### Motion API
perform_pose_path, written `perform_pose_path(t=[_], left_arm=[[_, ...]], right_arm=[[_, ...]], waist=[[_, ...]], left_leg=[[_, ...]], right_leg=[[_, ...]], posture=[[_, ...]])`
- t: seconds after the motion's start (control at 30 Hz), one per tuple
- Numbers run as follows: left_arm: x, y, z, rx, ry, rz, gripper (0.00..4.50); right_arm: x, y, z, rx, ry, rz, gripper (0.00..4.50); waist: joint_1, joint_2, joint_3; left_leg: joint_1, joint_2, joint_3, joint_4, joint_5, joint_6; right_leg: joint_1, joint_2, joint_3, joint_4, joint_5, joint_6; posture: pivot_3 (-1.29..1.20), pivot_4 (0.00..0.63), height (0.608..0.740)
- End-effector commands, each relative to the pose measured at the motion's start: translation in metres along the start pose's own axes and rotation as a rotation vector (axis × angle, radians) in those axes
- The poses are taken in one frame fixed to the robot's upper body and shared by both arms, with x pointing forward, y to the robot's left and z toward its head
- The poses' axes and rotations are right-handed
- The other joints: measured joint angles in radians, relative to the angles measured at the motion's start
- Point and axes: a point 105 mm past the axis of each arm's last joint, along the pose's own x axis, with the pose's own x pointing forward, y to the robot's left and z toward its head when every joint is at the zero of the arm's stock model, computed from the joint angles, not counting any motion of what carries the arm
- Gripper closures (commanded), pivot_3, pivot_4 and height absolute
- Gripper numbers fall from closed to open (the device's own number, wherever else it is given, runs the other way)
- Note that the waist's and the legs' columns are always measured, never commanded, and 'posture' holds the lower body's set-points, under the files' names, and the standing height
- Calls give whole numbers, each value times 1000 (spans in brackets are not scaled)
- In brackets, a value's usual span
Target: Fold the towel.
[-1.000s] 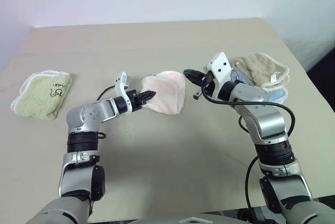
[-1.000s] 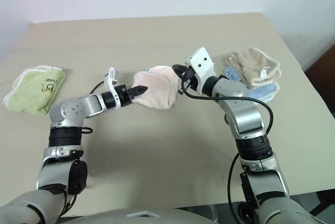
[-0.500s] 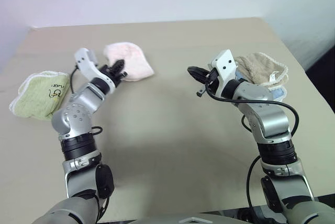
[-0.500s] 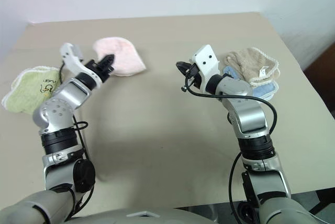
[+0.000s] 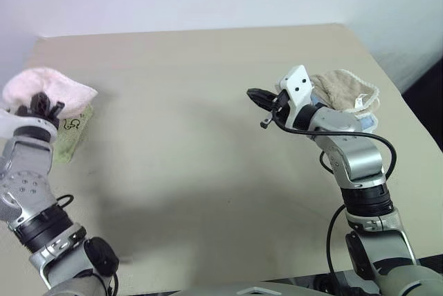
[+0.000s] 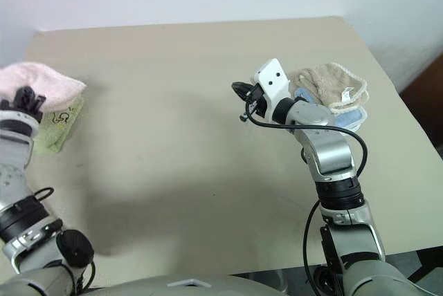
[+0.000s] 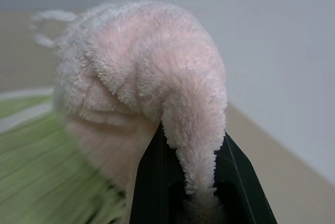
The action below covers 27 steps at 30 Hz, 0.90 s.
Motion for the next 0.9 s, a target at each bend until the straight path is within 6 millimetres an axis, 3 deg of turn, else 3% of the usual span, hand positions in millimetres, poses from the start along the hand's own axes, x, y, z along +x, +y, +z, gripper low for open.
perform_pose_path(t=[0.03, 0.43, 0.6, 0.73, 0.83, 0.9], left_arm=[[-7, 24, -6, -65, -14, 81, 3855], [-20, 44, 2, -116, -29, 89, 28], [-32, 62, 12, -112, -52, 134, 28], [-42, 73, 45, -99, -174, 135, 28], [-47, 55, 79, -72, -279, 11, 28], [-48, 43, 87, -32, -286, -53, 28]], right_arm=[[-1, -5, 16, -38, -53, 6, 4500], [-4, -2, 12, -33, -37, 12, 4500], [-6, 1, 7, -22, -27, 16, 4500], [-5, 3, 6, -17, -25, 17, 4500], [-6, 2, 3, -7, -18, 12, 4500], [-5, 2, 1, -5, -16, 12, 4500]], waist=[[-1, 0, 0], [-3, -1, 0], [-3, -1, 0], [-5, -1, 0], [-4, -1, 0], [-1, -1, 0]], left_leg=[[0, 0, 0, 0, 0, 0], [1, 1, 0, 0, -3, 4], [2, 1, 0, 0, -3, 4], [2, 1, 0, 0, -3, 4], [2, 1, 0, -1, -3, 4], [3, 1, 0, -1, -4, 3]], right_leg=[[0, 0, 0, 0, 0, 0], [0, 0, 0, 1, 0, 0], [1, 0, 0, 1, 0, 0], [1, 0, 0, 1, 0, 0], [1, 0, 0, 1, 0, 0], [1, 0, 0, 1, 0, 0]], posture=[[0, 150, 728], [0, 150, 728], [0, 150, 728], [0, 150, 728], [0, 150, 728], [0, 150, 728]])
